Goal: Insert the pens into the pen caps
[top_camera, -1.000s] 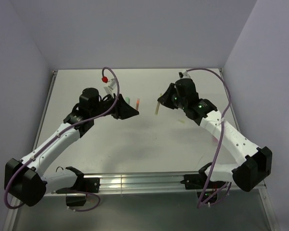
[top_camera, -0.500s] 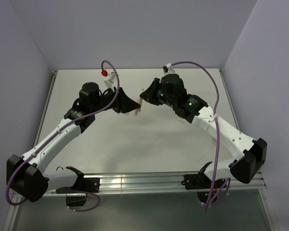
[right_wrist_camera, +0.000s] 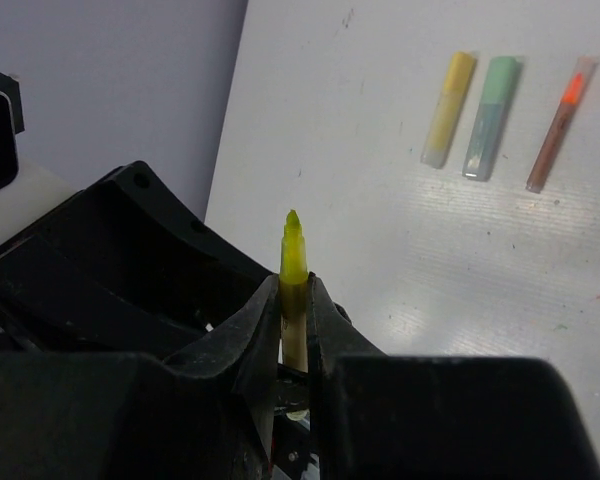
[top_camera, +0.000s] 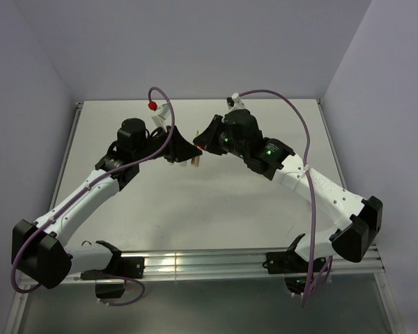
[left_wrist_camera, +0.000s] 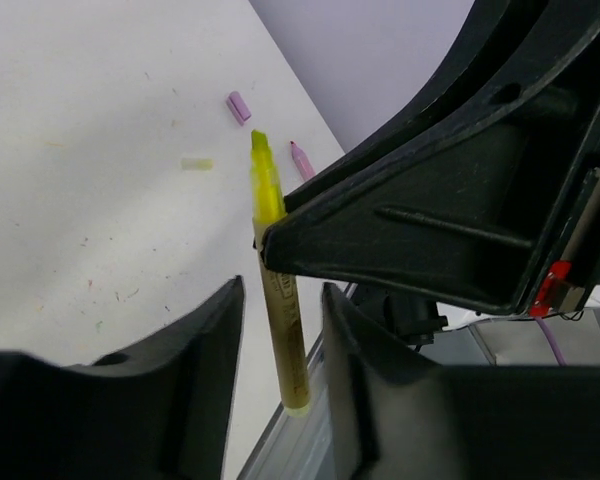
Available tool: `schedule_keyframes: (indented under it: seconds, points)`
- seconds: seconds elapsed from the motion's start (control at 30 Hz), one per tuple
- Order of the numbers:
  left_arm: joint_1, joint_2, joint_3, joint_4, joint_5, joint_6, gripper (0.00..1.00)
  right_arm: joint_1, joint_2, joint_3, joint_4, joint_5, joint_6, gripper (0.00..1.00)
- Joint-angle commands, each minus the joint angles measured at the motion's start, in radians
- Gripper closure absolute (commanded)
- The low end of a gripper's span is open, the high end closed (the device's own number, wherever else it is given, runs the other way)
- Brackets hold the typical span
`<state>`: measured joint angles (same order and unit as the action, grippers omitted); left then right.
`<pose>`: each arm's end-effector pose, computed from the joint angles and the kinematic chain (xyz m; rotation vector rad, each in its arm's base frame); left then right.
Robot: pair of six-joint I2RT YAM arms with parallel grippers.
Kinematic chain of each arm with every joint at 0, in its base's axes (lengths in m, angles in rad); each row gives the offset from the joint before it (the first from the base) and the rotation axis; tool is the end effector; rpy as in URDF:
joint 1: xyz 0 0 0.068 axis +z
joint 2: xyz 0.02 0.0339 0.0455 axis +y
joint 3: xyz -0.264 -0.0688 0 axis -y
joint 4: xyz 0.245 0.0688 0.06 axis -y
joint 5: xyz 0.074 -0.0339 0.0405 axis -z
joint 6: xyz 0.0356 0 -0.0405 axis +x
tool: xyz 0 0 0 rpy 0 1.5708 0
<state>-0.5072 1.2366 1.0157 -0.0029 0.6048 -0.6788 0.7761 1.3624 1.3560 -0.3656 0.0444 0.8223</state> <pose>0.2404 -0.1568 0.3448 0.3117 1.9541 -1.3531 0.2244 0.2180 0.3904 0.0797 2.0808 0.9875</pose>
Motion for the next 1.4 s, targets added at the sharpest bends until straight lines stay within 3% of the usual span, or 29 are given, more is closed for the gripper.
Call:
schedule_keyframes:
  seconds: [0.0, 0.03, 0.1, 0.13, 0.2, 0.23, 0.27, 0.37, 0.47, 0.7, 0.9, 1.37]
  points:
    - [0.002, -0.005, 0.038, 0.046, 0.007, -0.005, 0.63, 0.009, 0.003, 0.042, 0.048, 0.035, 0.012, 1.0]
    - [0.001, -0.009, 0.035, 0.044, 0.006, -0.004, 0.74, 0.011, 0.004, 0.042, 0.05, 0.035, 0.012, 1.0]
    - [0.002, -0.011, 0.031, 0.04, 0.003, -0.001, 0.85, 0.011, 0.007, 0.048, 0.051, 0.035, 0.011, 1.0]
    - [0.002, -0.012, 0.027, 0.037, 0.004, -0.001, 0.97, 0.009, 0.01, 0.048, 0.053, 0.035, 0.009, 1.0]
    - [0.001, -0.011, 0.027, 0.024, 0.007, 0.002, 1.0, 0.009, 0.009, 0.048, 0.059, 0.035, 0.002, 0.95]
    - [0.001, -0.012, 0.024, 0.017, 0.001, 0.01, 1.0, 0.009, 0.003, 0.051, 0.051, 0.041, -0.011, 0.88]
    - [0.002, -0.012, 0.024, 0.008, -0.006, 0.016, 1.0, 0.009, -0.002, 0.055, 0.044, 0.054, -0.017, 0.72]
    - [0.002, -0.012, 0.034, -0.051, -0.034, 0.045, 1.0, 0.003, -0.022, 0.089, -0.025, 0.133, -0.064, 0.53]
    - [0.004, -0.019, 0.034, -0.078, -0.048, 0.062, 1.0, -0.041, -0.067, 0.101, -0.087, 0.169, -0.127, 0.47]
    - [0.006, -0.032, 0.008, -0.078, -0.028, 0.085, 1.0, -0.254, -0.174, -0.084, -0.127, 0.058, -0.309, 0.44]
    - [0.006, -0.032, -0.005, -0.077, 0.032, 0.096, 1.0, -0.379, -0.114, -0.212, -0.17, -0.02, -0.507, 0.48]
    - [0.004, -0.075, -0.045, -0.092, 0.036, 0.12, 1.0, -0.406, 0.196, -0.325, -0.173, 0.192, -0.597, 0.5]
